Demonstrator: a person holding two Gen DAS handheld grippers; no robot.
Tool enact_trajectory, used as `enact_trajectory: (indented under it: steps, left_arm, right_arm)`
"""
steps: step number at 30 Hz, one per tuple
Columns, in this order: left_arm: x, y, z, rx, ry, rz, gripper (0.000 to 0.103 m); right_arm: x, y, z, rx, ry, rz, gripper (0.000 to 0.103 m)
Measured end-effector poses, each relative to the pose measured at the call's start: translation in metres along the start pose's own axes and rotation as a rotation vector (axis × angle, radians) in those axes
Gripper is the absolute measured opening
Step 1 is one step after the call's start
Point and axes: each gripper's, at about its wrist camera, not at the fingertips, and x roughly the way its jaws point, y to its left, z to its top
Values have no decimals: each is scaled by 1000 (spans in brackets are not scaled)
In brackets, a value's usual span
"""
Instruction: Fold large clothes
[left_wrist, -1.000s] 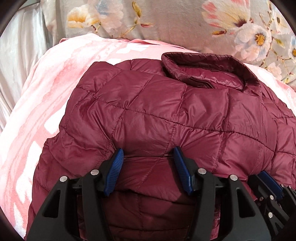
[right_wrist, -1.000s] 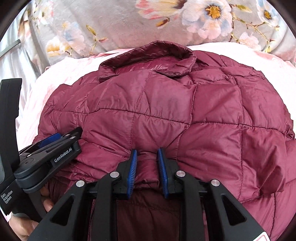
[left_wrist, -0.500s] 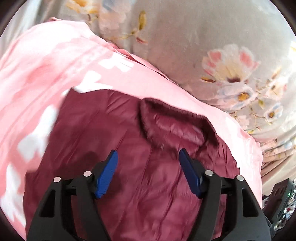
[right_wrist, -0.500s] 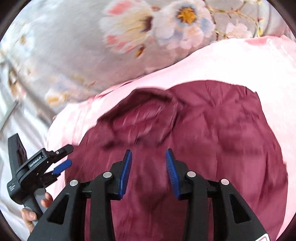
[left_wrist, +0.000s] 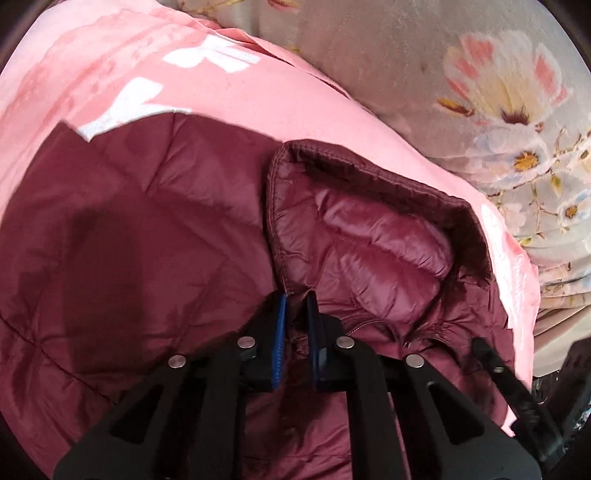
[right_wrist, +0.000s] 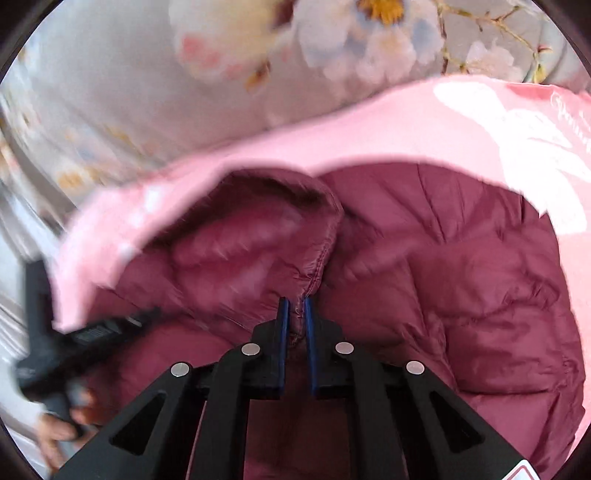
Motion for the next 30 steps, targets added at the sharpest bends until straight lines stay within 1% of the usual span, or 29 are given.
enact_trajectory:
  steps: [1,2,4,7,9,11,12,13,14,16,17,18,19,20,22,25,26,27,28,29,30]
  left_arm:
    - [0,-2,-3,17,-16,9,10]
    - [0,-4,-6,36,-28,21,10]
    - [1,-12,-10,97,-57,63,10]
    - [1,-15,-15,149,-89,95,11]
    - [1,-16,-15,160,-94,103,11]
    - [-7,-14,-12,164,-83,90,12]
    - [-12,-14,-9,159,-82,78,12]
    - [-23,-12,-6,148,-88,52,12]
    - [-33,-12,-2,144,-101,35,15]
    - [-54,-13,15,129,-148,16,31]
    - [-61,-17,26,114,-168,7,48]
    - [-63,-21,35,99,-180,0,55]
    - [-64,-26,49,76,-191,-14,55]
    - [-62,-32,62,63,-194,-14,54]
    - [-52,-39,86,26,-201,12,54]
    - [-28,-44,109,-15,-166,30,54]
    - [-19,-44,112,-24,-149,45,51]
    - [-10,-42,112,-28,-132,68,47]
    - [0,-41,111,-17,-106,101,43]
    - [8,-41,108,0,-82,118,37]
    - [18,-39,102,24,-53,136,33]
  right_arm:
    - [6,0,-4,-13,5,-11,8]
    - [8,1,-6,-29,-7,-20,8]
    - [8,4,-6,-60,-25,-42,8]
    - [9,8,-6,-89,-37,-63,8]
    - [6,5,-4,-79,-23,-43,9]
    - [-8,-2,-3,-50,4,-9,11]
    - [-17,-5,-1,-29,-1,7,12]
    - [-30,-7,5,-3,-31,40,14]
    - [-41,-9,13,19,-61,65,16]
    - [-54,-8,33,72,-100,114,18]
    - [-55,-6,46,107,-106,157,19]
    - [-54,-3,59,139,-110,191,19]
    - [-52,1,68,156,-116,204,19]
    - [-49,6,80,163,-133,193,19]
    - [-41,19,98,150,-156,153,19]
    - [-17,23,116,175,-142,140,19]
    - [-10,22,116,178,-132,128,19]
    - [3,22,117,171,-102,112,19]
    - [11,23,116,156,-80,103,19]
    - [19,25,114,128,-50,95,19]
    - [26,28,108,87,-23,91,18]
